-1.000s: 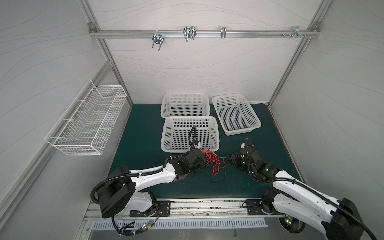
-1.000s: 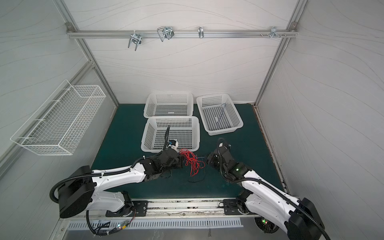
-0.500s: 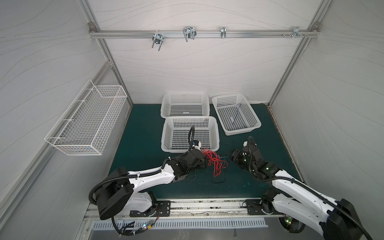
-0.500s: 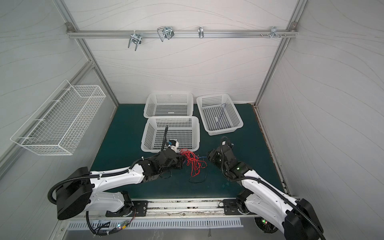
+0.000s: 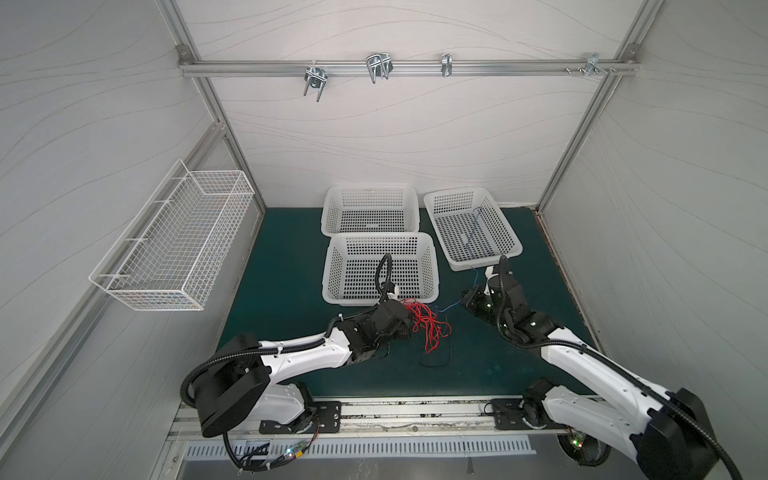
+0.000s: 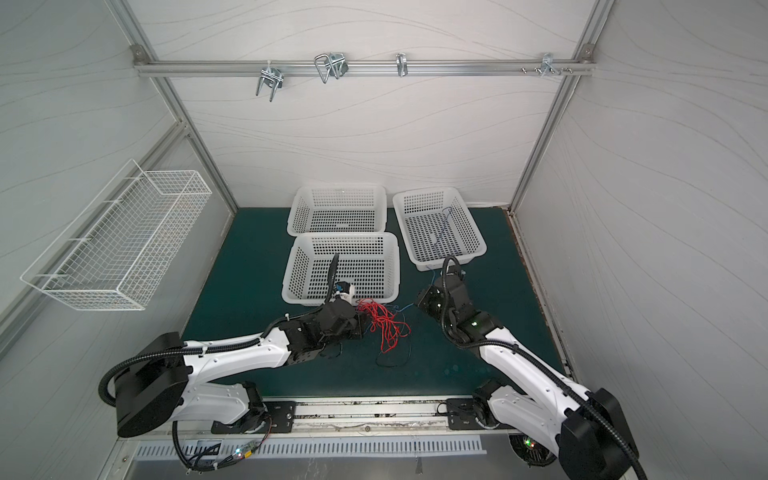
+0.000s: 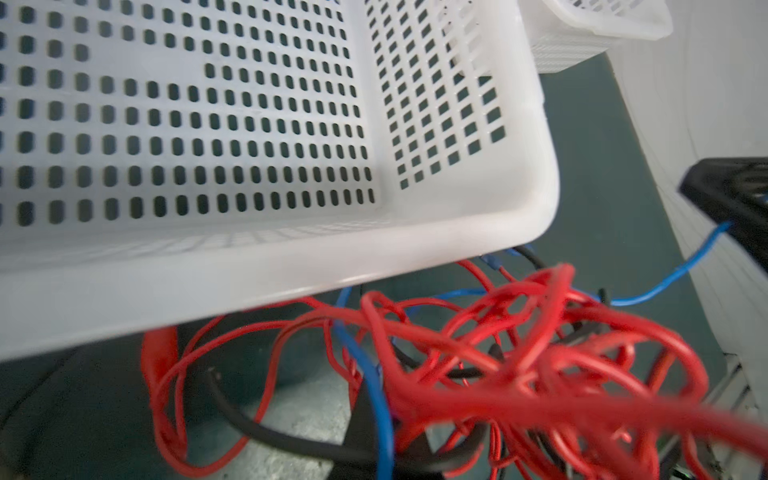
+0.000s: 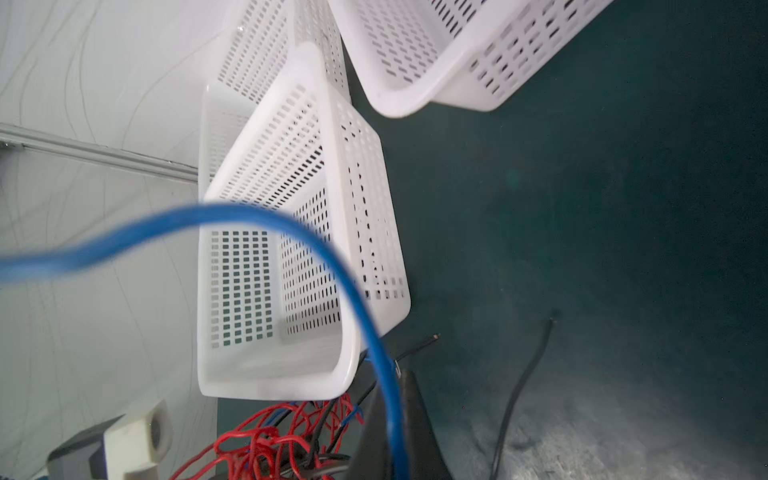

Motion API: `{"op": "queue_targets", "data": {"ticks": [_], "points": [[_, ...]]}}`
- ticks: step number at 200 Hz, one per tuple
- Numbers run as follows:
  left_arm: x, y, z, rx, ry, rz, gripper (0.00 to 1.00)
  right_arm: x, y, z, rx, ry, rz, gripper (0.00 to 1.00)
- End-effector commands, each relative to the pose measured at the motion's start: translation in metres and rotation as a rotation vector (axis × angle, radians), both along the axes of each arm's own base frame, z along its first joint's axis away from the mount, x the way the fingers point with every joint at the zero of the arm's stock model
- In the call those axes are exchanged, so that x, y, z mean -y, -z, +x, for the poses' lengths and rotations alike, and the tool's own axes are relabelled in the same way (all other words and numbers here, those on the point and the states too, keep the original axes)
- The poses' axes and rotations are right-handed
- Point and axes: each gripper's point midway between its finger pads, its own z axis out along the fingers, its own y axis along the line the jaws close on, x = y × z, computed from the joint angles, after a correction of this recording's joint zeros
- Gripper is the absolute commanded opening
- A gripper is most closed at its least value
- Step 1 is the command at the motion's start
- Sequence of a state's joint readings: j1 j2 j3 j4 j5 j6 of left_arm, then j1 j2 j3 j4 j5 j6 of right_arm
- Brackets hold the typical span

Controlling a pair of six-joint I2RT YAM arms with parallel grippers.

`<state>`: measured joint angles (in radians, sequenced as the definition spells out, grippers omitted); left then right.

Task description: Untangle the cables

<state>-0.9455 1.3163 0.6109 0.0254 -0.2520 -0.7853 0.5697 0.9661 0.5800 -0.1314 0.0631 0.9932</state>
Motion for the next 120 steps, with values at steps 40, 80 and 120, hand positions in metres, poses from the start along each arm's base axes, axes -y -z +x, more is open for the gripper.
{"op": "queue_targets", "data": {"ticks": [40,80,120], "points": [[-0.062,0.019,0.007,0.012,-0.228,0.22,0.0,0.065,-0.044,0.007,0.06,0.103,-0.125,0.0],[-0.098,0.041,0.002,-0.067,-0.349,0.287,0.0,0.099,-0.067,0.007,0.097,0.17,-0.154,0.0],[-0.121,0.057,-0.005,-0.113,-0.415,0.325,0.0,0.121,-0.087,0.007,0.127,0.211,-0.164,0.0]]}}
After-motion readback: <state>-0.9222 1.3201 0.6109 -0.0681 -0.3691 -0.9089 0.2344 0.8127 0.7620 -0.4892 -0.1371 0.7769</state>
